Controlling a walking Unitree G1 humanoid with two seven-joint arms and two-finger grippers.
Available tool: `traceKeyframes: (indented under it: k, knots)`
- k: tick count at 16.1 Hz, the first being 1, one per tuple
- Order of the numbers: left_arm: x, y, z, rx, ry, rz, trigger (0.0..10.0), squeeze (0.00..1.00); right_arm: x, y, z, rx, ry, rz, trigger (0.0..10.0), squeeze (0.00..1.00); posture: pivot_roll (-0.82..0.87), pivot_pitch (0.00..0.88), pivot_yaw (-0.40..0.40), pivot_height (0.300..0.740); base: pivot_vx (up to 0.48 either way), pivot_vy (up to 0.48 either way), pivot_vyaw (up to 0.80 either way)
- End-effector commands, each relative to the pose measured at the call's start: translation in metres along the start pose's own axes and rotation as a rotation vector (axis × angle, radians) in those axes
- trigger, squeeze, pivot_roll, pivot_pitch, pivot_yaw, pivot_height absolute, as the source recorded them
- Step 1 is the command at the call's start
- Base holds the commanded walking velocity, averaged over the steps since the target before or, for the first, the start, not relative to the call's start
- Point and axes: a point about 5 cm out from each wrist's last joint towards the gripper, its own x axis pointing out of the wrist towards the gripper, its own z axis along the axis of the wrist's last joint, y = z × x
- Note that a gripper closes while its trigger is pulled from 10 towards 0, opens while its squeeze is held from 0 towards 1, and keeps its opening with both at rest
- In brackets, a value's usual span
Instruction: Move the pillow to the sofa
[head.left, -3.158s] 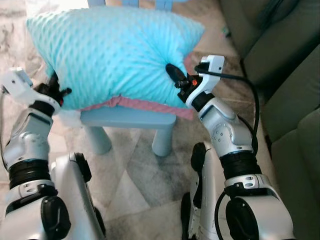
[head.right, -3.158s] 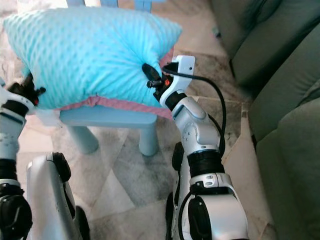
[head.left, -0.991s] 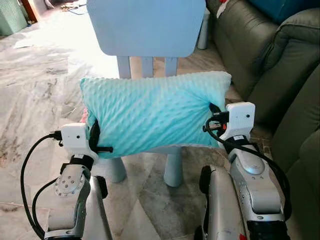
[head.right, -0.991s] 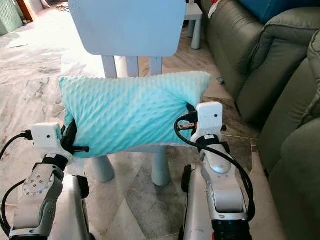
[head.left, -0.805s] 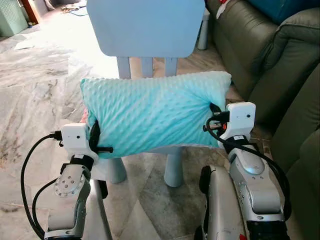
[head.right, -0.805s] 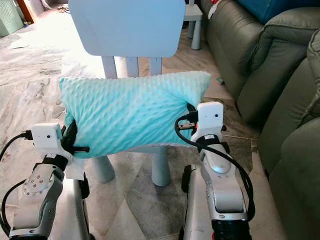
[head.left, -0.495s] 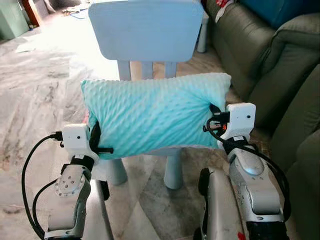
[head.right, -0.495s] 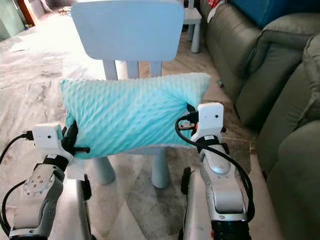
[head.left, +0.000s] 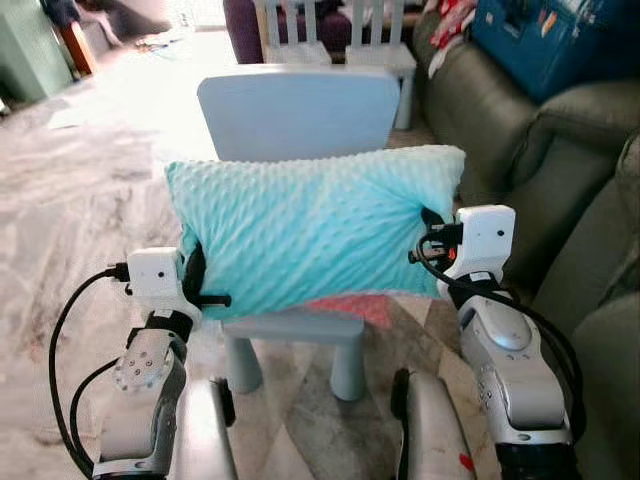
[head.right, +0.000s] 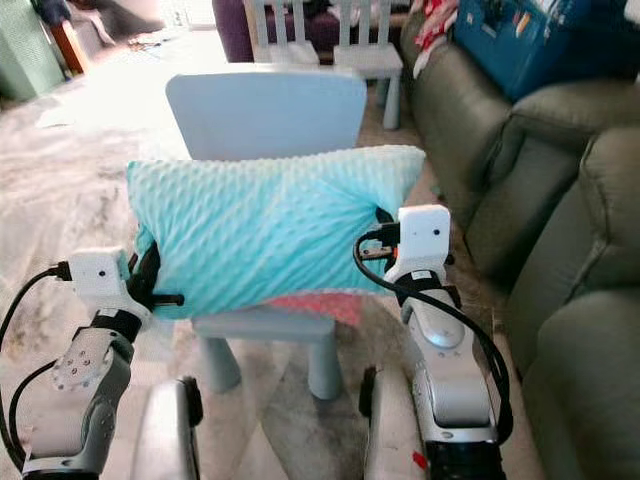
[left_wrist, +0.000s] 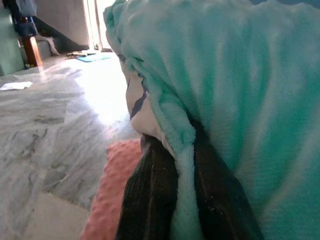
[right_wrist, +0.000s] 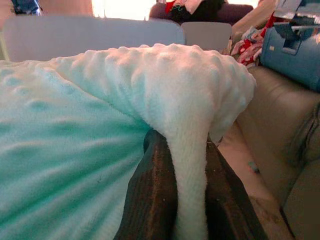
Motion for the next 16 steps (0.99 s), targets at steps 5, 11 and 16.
traceKeyframes:
  k: [5, 11, 16]
  knots:
    - [0.002, -0.004, -0.001, -0.004, 0.011, -0.020, 10.0, 0.00, 0.001, -0.003, 0.014, -0.002, -0.053, -0.001, 10.0, 0.00, -0.17, 0.000, 0.015, 0.590, 0.000, 0.000, 0.00]
    - [0.002, -0.007, -0.003, -0.014, 0.021, -0.040, 10.0, 0.00, 0.001, -0.003, 0.016, -0.002, -0.055, 0.004, 10.0, 0.00, -0.17, 0.000, 0.010, 0.660, 0.000, 0.000, 0.00]
    - [0.001, -0.016, -0.008, -0.015, 0.049, -0.087, 10.0, 0.00, 0.003, -0.003, 0.019, -0.004, -0.063, 0.005, 10.0, 0.00, -0.17, 0.000, 0.010, 0.715, 0.000, 0.000, 0.00]
